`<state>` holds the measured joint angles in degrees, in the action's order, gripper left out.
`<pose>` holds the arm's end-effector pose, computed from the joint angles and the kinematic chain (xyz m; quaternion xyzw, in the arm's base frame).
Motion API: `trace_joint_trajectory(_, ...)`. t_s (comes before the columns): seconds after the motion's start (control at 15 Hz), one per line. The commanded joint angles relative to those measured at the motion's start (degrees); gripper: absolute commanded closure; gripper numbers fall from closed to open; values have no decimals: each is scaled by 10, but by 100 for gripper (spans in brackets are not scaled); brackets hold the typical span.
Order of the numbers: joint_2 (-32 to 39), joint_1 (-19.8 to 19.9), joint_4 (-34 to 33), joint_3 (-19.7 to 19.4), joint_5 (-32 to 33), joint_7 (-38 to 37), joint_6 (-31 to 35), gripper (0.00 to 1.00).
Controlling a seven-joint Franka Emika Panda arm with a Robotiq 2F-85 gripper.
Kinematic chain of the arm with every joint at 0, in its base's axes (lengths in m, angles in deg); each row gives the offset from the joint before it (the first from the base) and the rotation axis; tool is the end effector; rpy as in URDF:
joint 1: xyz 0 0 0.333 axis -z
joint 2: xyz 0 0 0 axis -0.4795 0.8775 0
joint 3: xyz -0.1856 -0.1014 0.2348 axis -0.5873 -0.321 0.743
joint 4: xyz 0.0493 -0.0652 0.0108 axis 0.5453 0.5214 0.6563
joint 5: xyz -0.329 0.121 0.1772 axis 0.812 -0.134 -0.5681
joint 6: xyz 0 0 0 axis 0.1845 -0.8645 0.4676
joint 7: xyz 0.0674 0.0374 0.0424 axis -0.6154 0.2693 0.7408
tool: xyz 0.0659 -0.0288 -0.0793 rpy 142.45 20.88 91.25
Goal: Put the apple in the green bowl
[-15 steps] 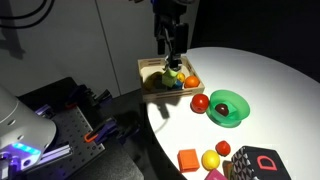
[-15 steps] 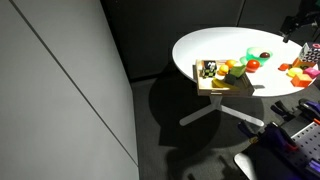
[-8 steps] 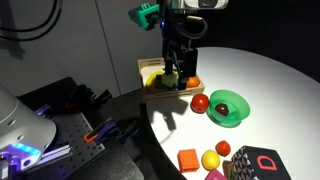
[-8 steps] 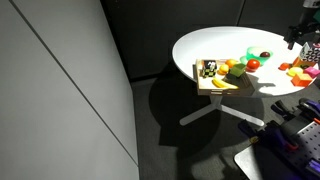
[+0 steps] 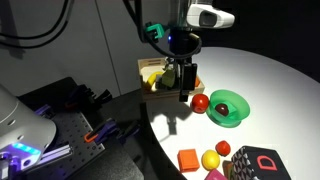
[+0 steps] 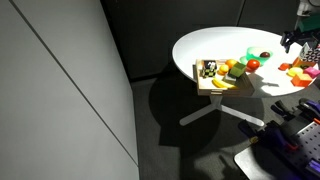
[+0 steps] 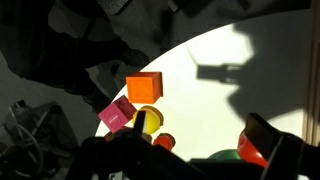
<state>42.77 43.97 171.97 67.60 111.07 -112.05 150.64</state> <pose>0.4120 -0.2121 0.2811 0.9194 -0.3619 -0.0580 0.1430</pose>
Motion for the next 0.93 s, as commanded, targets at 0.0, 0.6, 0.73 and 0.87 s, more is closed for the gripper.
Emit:
trace_joint_trajectory(0.0, 48, -10, -40, -13, 7, -73, 7, 0)
trace_joint_trajectory(0.6, 128, -24, -124, -30, -97, -113, 23, 0)
trace_joint_trajectory(0.73, 131, -25, -135, -28, -137, -105, 20, 0)
trace_joint_trajectory(0.87, 131, -26, -146, -27, -174, -98, 17, 0)
